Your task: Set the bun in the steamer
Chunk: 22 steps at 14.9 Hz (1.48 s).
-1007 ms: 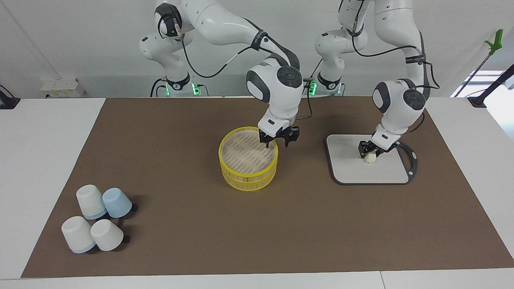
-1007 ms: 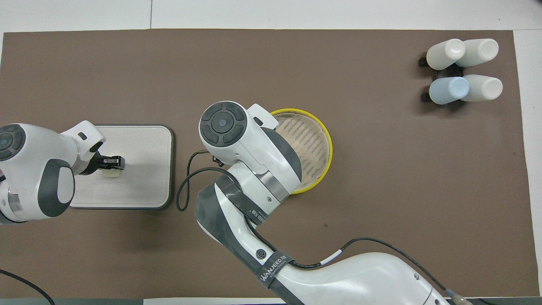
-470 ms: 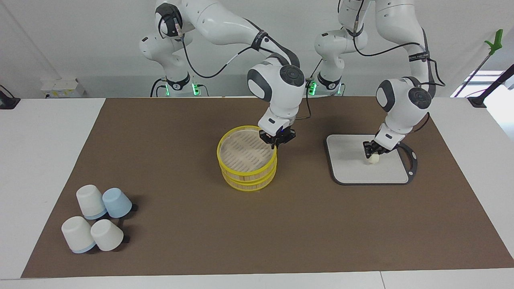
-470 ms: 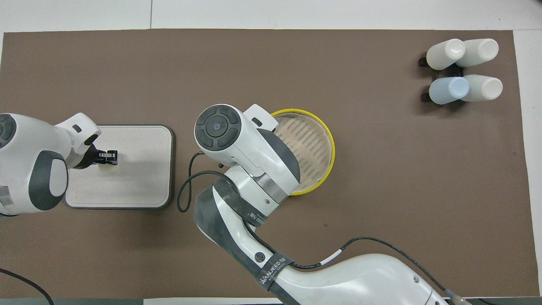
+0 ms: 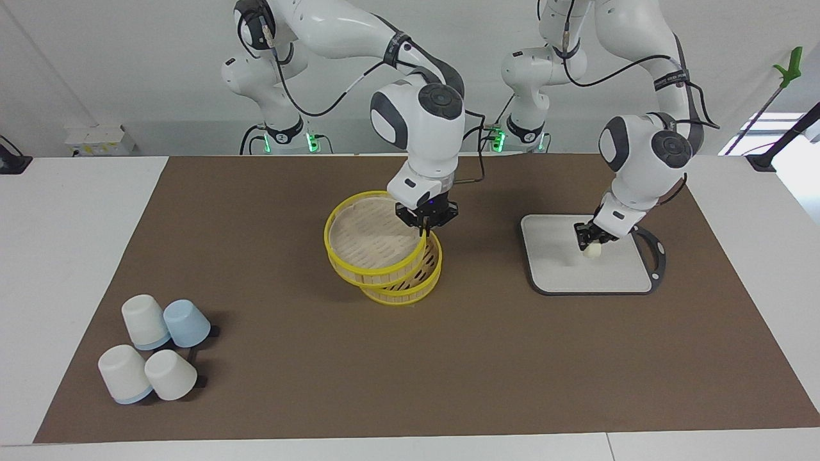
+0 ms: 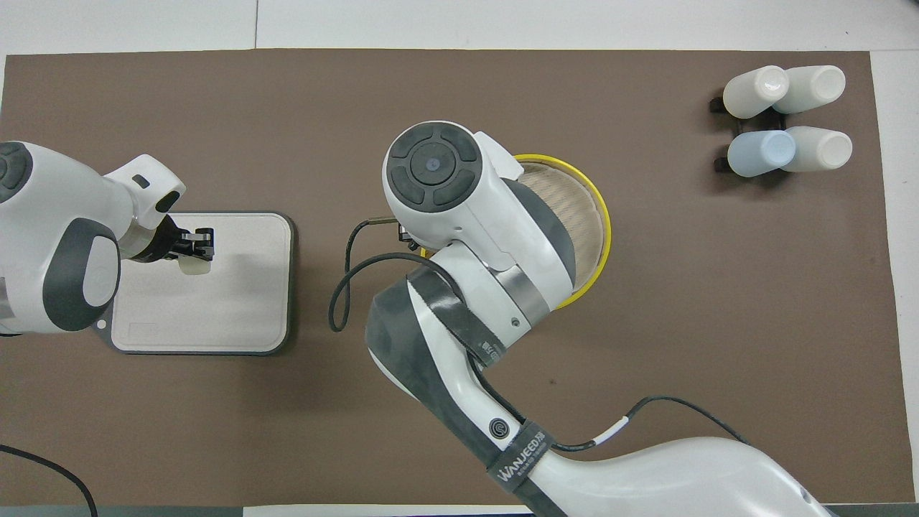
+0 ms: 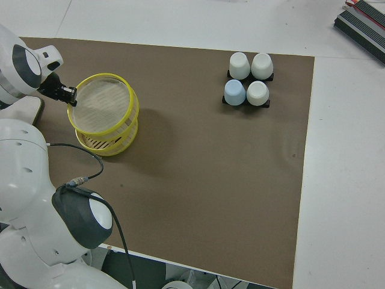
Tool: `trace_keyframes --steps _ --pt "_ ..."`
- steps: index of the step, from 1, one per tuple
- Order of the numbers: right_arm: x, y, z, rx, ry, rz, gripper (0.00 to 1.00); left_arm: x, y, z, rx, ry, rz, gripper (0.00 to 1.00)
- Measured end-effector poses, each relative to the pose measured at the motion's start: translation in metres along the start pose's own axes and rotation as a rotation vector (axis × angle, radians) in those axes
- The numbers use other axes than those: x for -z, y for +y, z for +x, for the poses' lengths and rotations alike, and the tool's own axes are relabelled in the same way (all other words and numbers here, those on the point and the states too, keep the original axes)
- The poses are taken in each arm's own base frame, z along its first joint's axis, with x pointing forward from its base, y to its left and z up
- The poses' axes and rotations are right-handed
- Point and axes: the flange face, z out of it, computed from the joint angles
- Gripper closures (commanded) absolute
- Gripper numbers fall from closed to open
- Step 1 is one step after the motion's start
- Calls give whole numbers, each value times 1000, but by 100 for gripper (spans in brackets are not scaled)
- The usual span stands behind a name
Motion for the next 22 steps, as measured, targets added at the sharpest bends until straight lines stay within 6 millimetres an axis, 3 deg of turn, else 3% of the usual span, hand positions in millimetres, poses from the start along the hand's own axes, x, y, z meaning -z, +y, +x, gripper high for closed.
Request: trace_keyframes --steps 3,6,8,14,17,22 --pt "23 42 16 17 0 -4 100 31 65 -1 68 -2 7 66" --pt "33 97 40 73 1 -7 100 48 124 -6 141 13 4 66" --pt "36 131 53 98 -4 -10 100 53 161 -11 180 25 -5 66" --pt "37 207 76 129 -16 -15 100 80 281 -40 224 63 -80 66" --pt "36 245 86 160 -20 -15 100 72 320 -57 207 54 -79 66" --pt "29 276 90 201 -35 -16 100 32 384 -60 208 19 -71 66"
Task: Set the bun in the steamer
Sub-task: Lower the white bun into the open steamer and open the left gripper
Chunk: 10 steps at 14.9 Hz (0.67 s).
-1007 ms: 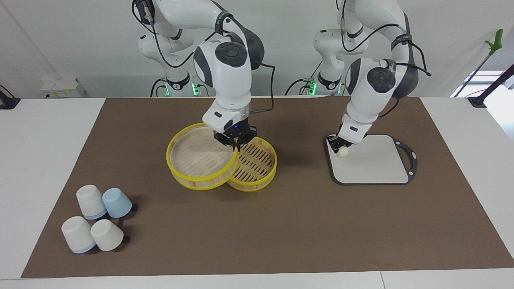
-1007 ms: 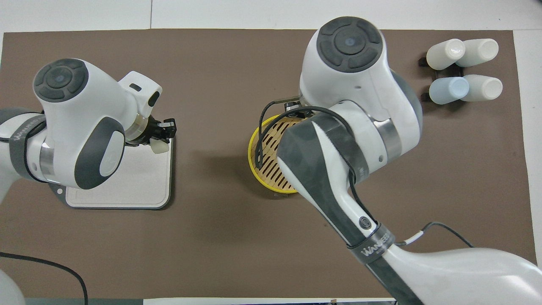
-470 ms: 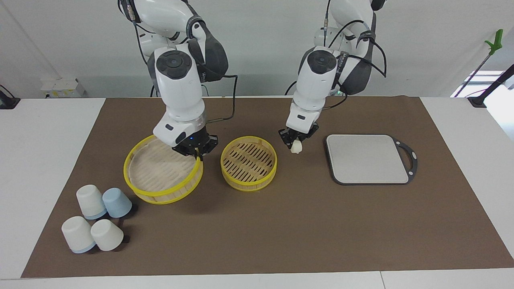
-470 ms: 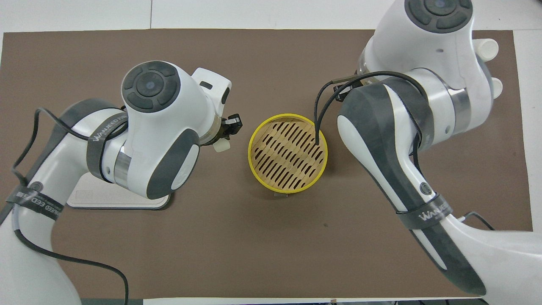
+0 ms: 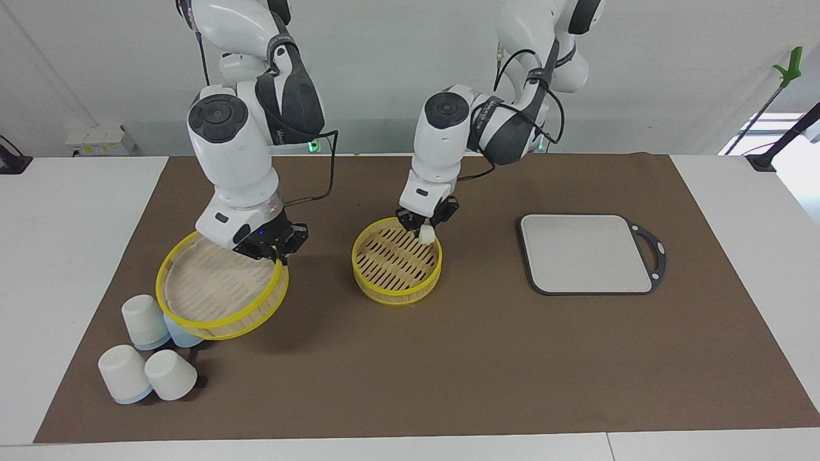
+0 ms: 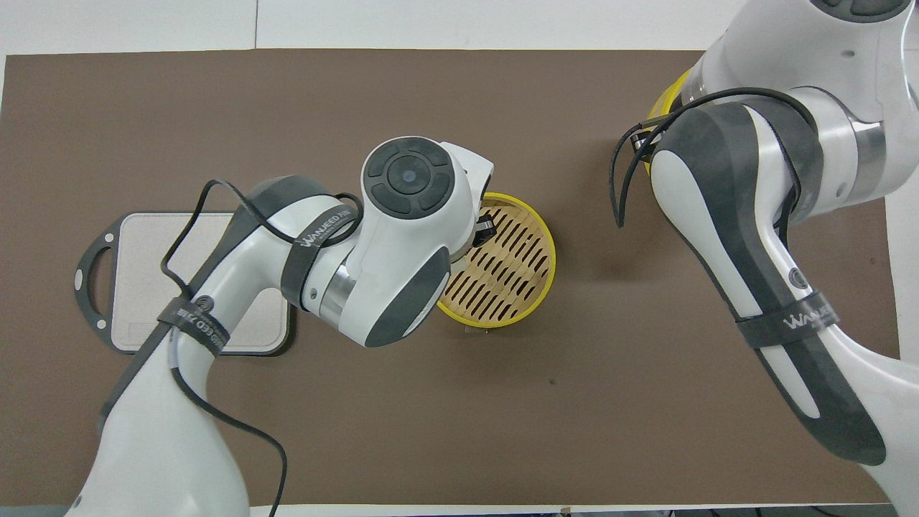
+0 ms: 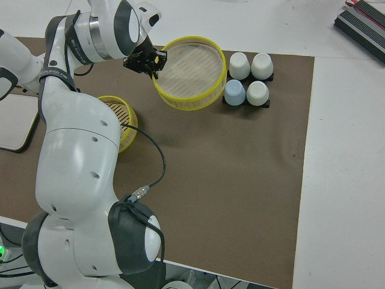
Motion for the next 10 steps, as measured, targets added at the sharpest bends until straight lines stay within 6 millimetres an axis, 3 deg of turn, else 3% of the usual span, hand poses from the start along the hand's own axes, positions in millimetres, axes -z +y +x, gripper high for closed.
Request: trace_keyframes --steps 6,10 --pt "-9 -1 -5 4 -22 2 100 -66 25 -10 -35 -45 58 65" --pt "-8 8 -6 -9 -23 3 100 -72 31 -8 -37 -30 36 65"
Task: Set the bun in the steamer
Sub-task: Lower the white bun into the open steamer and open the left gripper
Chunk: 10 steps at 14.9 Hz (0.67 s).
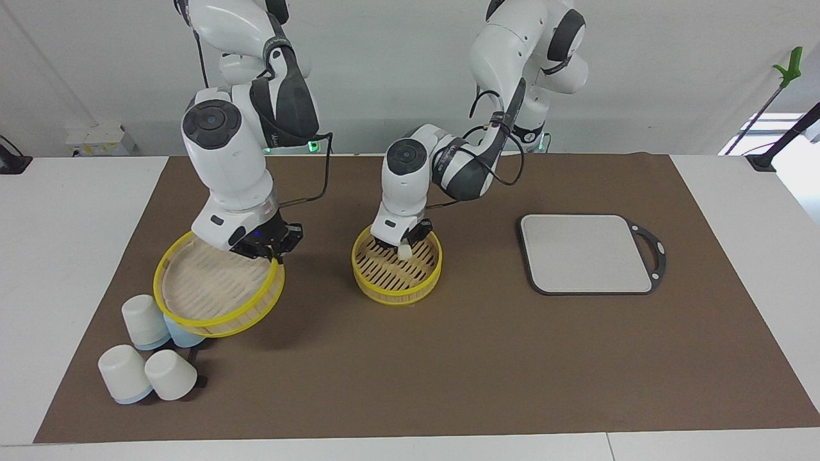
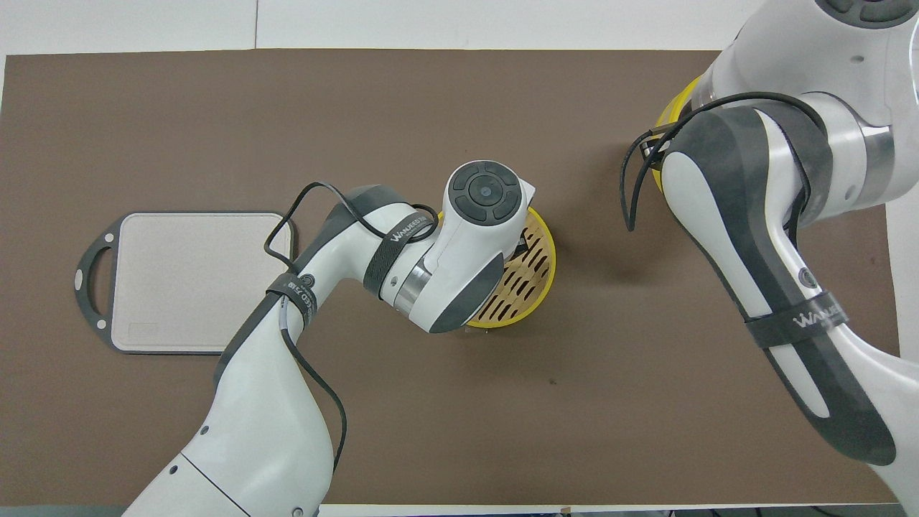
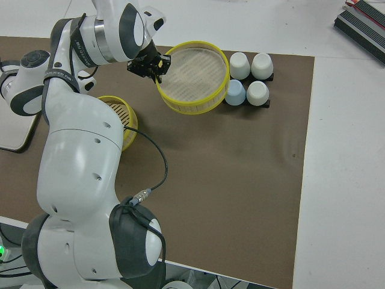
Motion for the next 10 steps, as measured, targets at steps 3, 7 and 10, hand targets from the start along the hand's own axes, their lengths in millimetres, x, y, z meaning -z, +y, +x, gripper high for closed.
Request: trace_keyframes --steps 3,7,10 --pt "-1 5 0 -7 -2 1 100 4 3 2 0 19 -25 65" --pt "-4 5 -1 -8 -9 1 100 -9 6 -1 -7 7 -12 62" --pt "-6 5 -2 -7 -10 1 100 -20 6 -1 -6 -4 1 58"
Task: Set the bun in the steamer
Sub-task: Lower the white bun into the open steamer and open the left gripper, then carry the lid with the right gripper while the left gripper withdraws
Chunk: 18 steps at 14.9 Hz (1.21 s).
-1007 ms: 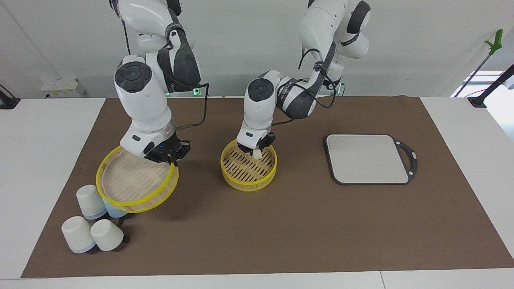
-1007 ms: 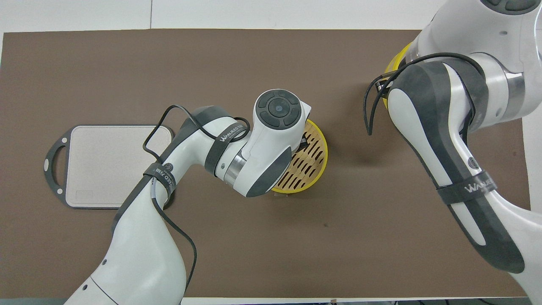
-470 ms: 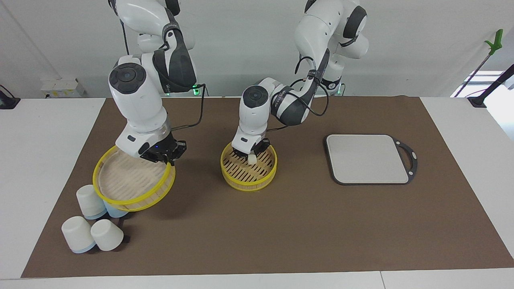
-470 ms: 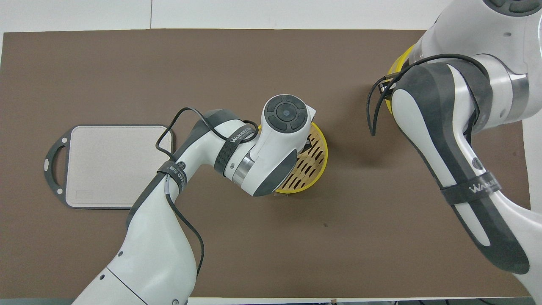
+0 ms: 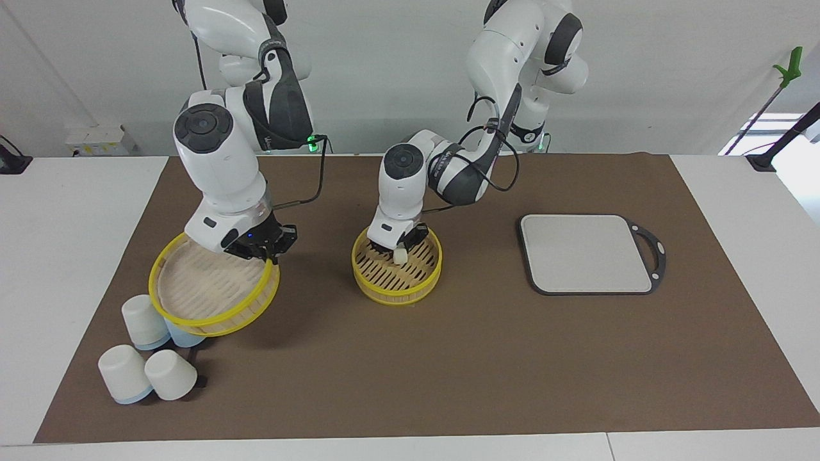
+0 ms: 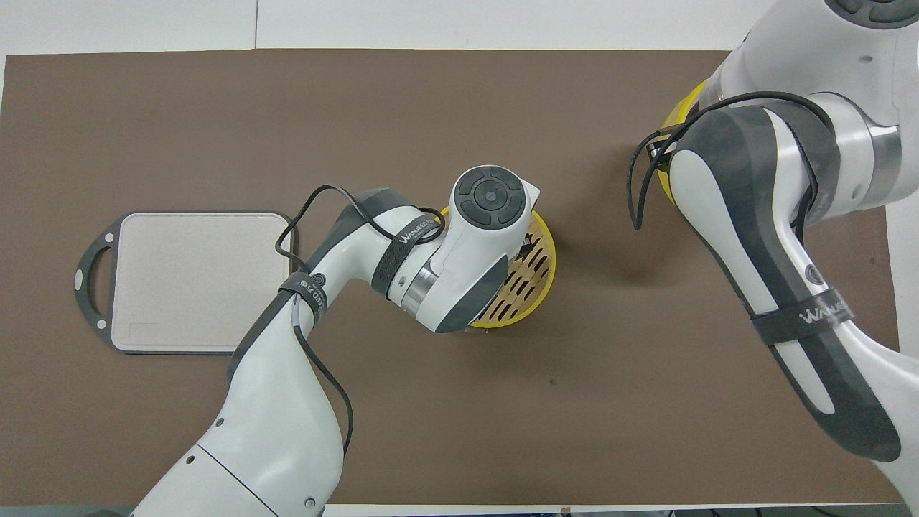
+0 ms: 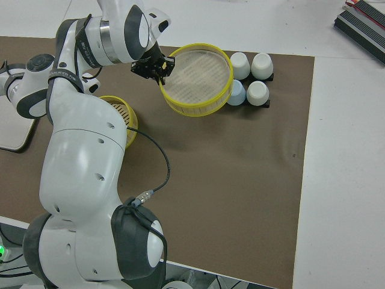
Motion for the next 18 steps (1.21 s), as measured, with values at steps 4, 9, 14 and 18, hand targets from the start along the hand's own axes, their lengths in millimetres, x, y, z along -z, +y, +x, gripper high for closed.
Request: trace_keyframes --steps 4,9,14,18 --pt "-5 -1 -1 3 18 1 100 -3 0 0 -1 -3 3 0" --pt "-5 -2 -3 3 20 1 100 -2 -1 -1 1 -8 12 0" --pt "-6 -16 -1 13 40 5 100 60 -19 21 45 16 3 0" --pt "-7 -52 -1 -73 52 11 100 150 -100 65 146 47 -18 0"
